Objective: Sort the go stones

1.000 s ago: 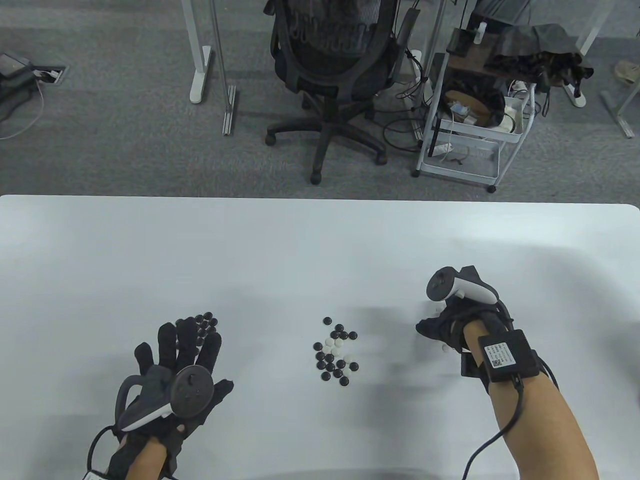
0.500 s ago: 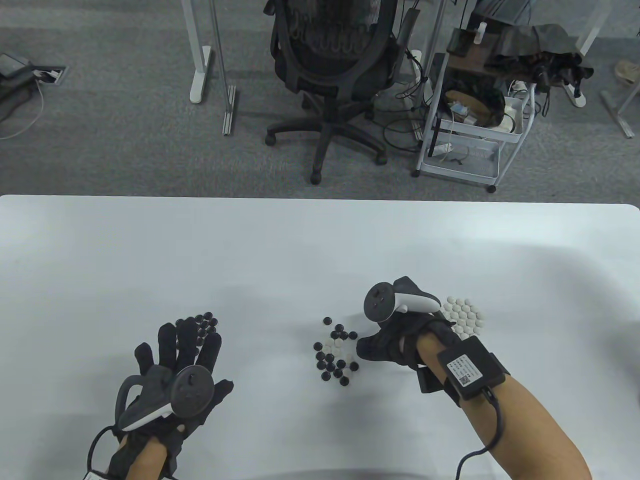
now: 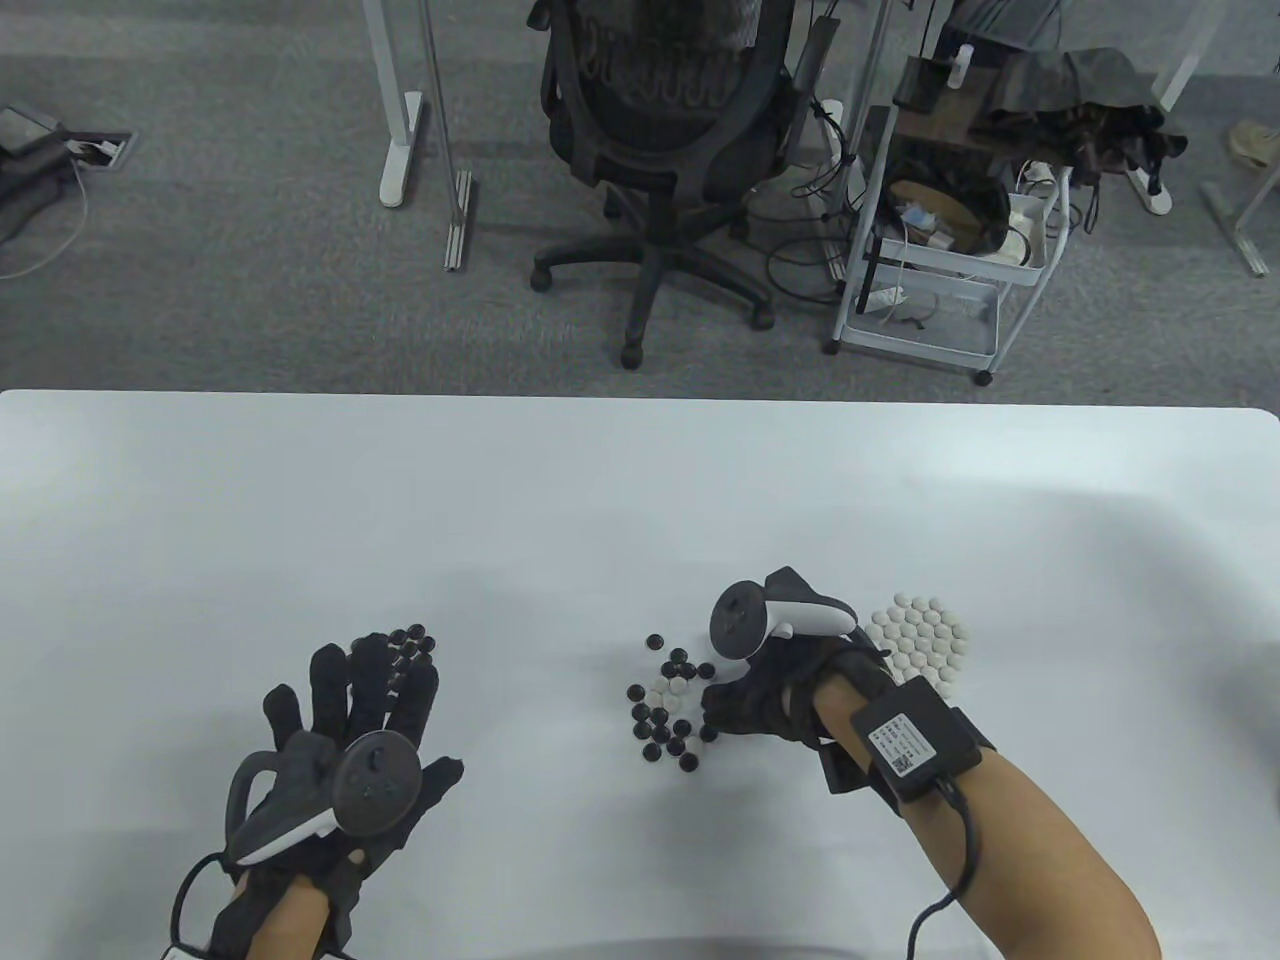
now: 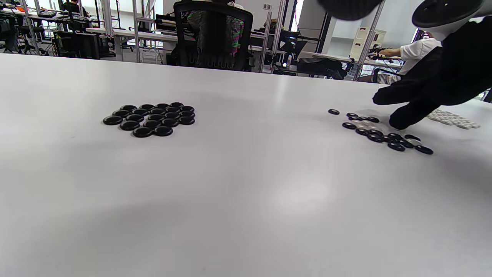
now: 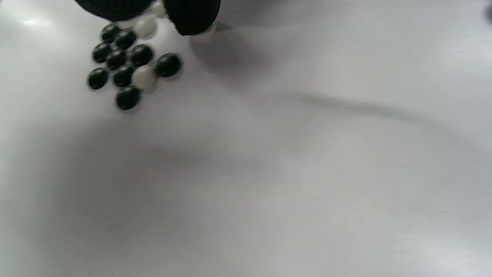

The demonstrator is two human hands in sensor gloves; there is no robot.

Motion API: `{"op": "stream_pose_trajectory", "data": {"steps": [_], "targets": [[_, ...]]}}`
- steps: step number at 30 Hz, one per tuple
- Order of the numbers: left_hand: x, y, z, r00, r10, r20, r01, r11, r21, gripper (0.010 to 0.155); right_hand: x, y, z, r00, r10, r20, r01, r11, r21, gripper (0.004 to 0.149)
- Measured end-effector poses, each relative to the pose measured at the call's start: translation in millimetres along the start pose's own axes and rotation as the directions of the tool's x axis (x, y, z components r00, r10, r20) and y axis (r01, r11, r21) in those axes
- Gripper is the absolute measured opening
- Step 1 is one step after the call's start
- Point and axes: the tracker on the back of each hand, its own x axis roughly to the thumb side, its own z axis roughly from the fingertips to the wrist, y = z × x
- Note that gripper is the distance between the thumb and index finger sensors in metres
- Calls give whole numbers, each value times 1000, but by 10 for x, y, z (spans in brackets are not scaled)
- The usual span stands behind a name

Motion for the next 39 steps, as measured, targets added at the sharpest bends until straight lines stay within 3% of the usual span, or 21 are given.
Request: {"op": "stream_pose_trajectory", "data": {"steps": [10,25,31,39], "targets": [[1,-3,1,1000,-1,3,1,1000,4,77,-678,-19,211,983,-78,-164,72,997,-38,60],[19,-18,-5,1000,-8,0,8,1000,-7,77,-975,-15,307,959,-137,-250,120,989,-81,60],[18,-18,-9,1000,-7,0,7,1000,-9,77,-854,-61,372,966,-133,-223,113,988,-102,61],[25,-22,-15,1000,-11,-1,11,1000,-17,77,-80,6,450,1000,14,22,-12,998,-54,61]]}}
